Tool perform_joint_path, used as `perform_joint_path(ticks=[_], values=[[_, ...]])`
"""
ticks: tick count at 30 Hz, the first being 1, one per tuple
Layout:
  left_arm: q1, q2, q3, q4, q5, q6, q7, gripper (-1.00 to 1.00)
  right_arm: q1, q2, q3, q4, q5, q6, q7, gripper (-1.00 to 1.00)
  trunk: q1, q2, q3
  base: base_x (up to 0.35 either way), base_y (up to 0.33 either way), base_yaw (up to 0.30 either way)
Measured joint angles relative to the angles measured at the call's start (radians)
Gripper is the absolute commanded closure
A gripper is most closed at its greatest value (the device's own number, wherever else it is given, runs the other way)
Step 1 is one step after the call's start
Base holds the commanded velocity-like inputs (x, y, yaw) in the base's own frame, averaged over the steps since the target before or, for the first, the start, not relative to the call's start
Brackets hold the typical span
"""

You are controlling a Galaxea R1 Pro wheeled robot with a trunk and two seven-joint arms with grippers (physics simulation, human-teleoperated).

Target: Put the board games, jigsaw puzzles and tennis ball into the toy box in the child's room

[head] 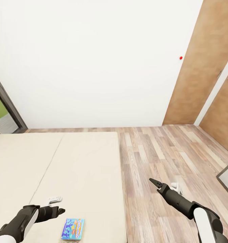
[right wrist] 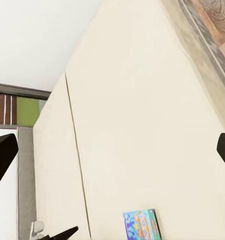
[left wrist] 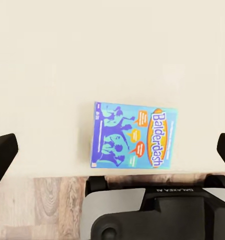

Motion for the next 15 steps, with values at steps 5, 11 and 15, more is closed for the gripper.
perform_joint_path(ticks=[5, 11, 15], values=[[0.0, 0.0, 0.0, 0.0, 0.0, -0.016, 0.02, -1.0, 0.0, 0.0, 0.0, 0.004, 0.0, 0.0, 0.0, -1.0, 0.0, 0.0, -0.008, 0.0, 0.0, 0.0], [0.0, 0.0, 0.0, 0.0, 0.0, -0.028, 0.025, -1.0, 0.0, 0.0, 0.0, 0.006, 0.0, -0.001, 0.0, -1.0, 0.0, 0.0, -0.018, 0.0, 0.0, 0.0], [0.0, 0.0, 0.0, 0.0, 0.0, -0.048, 0.027, -1.0, 0.0, 0.0, 0.0, 0.006, 0.0, -0.001, 0.0, -1.0, 0.0, 0.0, -0.025, 0.0, 0.0, 0.0]])
